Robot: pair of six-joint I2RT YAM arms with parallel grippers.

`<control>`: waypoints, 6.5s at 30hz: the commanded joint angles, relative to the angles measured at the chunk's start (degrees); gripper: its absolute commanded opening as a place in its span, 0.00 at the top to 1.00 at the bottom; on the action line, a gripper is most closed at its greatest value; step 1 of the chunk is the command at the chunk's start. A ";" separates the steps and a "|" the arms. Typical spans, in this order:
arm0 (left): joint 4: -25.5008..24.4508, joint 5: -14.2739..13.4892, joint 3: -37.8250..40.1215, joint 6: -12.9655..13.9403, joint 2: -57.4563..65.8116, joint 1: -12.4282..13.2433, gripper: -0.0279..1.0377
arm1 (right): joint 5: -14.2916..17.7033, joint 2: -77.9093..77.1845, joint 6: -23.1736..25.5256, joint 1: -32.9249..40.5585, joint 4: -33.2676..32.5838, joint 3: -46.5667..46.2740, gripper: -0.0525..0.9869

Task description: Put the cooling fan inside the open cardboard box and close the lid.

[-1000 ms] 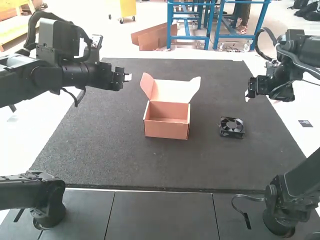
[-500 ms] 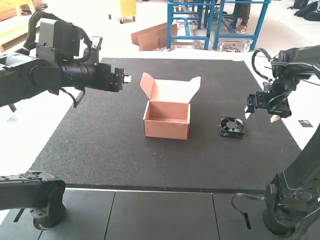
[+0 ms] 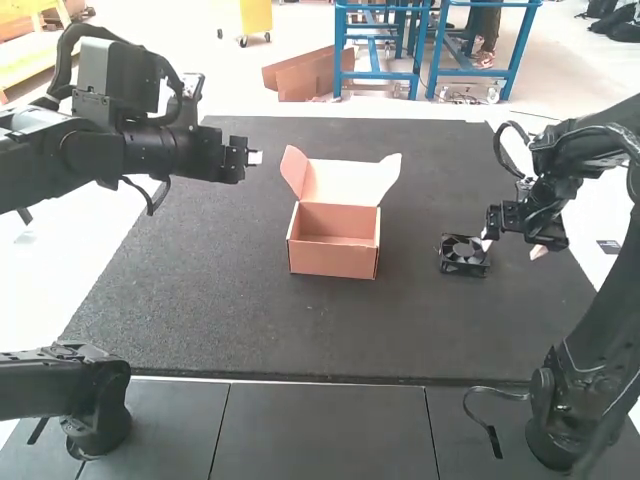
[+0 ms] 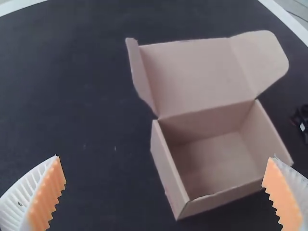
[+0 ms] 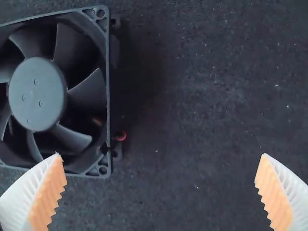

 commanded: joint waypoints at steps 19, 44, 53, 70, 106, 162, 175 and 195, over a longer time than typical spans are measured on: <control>-1.67 0.48 2.64 -0.35 -0.22 -0.48 0.06 | -0.56 8.36 0.35 -0.75 3.21 4.36 0.08; -3.08 0.48 3.70 -0.35 -0.31 -0.21 0.06 | -3.72 13.28 -0.35 -0.22 1.46 0.58 0.96; -3.26 0.48 3.61 -0.35 -0.40 -0.21 0.06 | -7.32 2.99 0.97 -0.40 2.77 2.78 0.97; -2.02 0.48 0.62 -0.26 -0.49 -0.12 0.06 | -10.84 -22.41 21.89 3.12 -11.82 4.62 0.96; -4.84 0.57 0.45 0.35 -2.77 -0.56 0.06 | -4.86 -9.31 51.07 41.53 6.03 8.40 0.96; -9.06 0.48 8.53 -0.96 7.16 0.75 0.06 | -0.20 -1.14 19.86 39.59 6.29 25.54 0.09; -6.24 -3.83 14.42 -7.56 22.89 6.03 0.06 | 4.98 -21.53 7.74 27.29 18.68 3.48 0.08; 6.85 -9.71 17.67 -7.64 38.54 8.84 0.06 | -2.49 -12.30 16.88 24.30 29.49 -0.74 0.08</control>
